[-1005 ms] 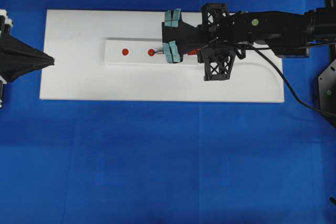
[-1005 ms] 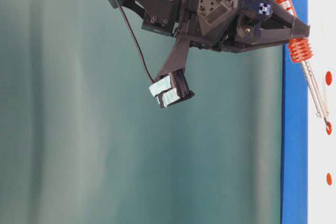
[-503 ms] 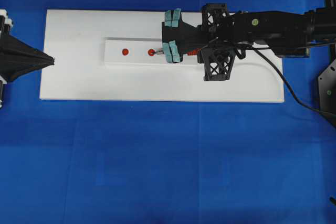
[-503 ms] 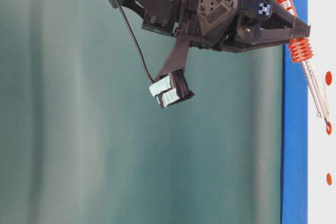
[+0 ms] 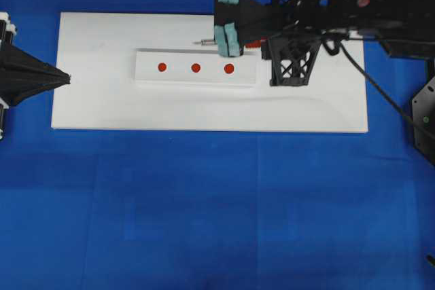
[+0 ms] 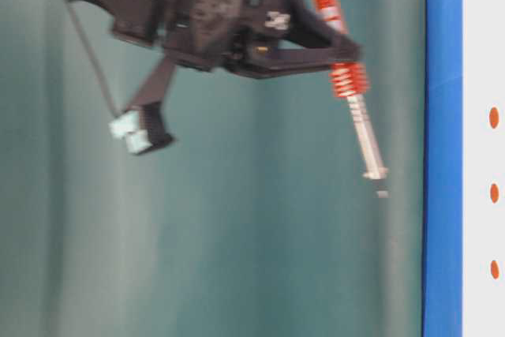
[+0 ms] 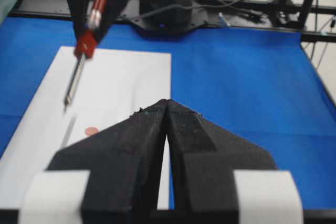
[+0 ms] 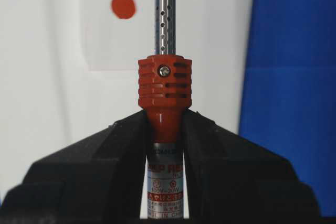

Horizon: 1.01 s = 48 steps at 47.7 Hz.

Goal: Touch the tip of the soldering iron to the mark.
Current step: 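Raise the iron with the right gripper and shift it rightward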

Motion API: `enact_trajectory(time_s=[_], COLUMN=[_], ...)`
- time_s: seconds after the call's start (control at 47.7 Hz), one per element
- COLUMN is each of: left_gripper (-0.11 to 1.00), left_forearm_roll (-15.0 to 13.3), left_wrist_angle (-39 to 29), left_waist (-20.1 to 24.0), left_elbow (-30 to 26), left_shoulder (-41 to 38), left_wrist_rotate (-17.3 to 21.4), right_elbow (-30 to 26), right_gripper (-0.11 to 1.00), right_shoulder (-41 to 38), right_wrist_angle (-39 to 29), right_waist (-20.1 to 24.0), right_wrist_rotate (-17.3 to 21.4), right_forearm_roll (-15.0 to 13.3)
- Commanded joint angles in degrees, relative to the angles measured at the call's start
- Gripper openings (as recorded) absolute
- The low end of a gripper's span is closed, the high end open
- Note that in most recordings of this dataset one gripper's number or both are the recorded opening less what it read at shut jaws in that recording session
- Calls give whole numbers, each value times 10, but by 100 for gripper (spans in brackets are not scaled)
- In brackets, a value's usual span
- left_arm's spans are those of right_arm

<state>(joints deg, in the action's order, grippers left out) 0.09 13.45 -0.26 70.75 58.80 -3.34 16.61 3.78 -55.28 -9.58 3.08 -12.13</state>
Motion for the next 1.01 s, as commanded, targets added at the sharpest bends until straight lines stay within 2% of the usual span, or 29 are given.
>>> enact_trajectory(time_s=[0.0, 0.503, 0.984], left_gripper=[0, 0, 0], left_forearm_roll=[1, 1, 1], left_wrist_angle=[4, 4, 4], left_waist=[0, 0, 0], left_elbow=[-5, -5, -5], left_shoulder=[-3, -3, -3], left_wrist_rotate=[-1, -1, 0], right_elbow=[-22, -17, 95], right_gripper=[6, 6, 6], right_shoulder=[24, 29, 128], right_wrist_angle=[-13, -18, -18], right_waist=[0, 2, 2], right_wrist_rotate=[1, 2, 7], right_forearm_roll=[-6, -9, -7])
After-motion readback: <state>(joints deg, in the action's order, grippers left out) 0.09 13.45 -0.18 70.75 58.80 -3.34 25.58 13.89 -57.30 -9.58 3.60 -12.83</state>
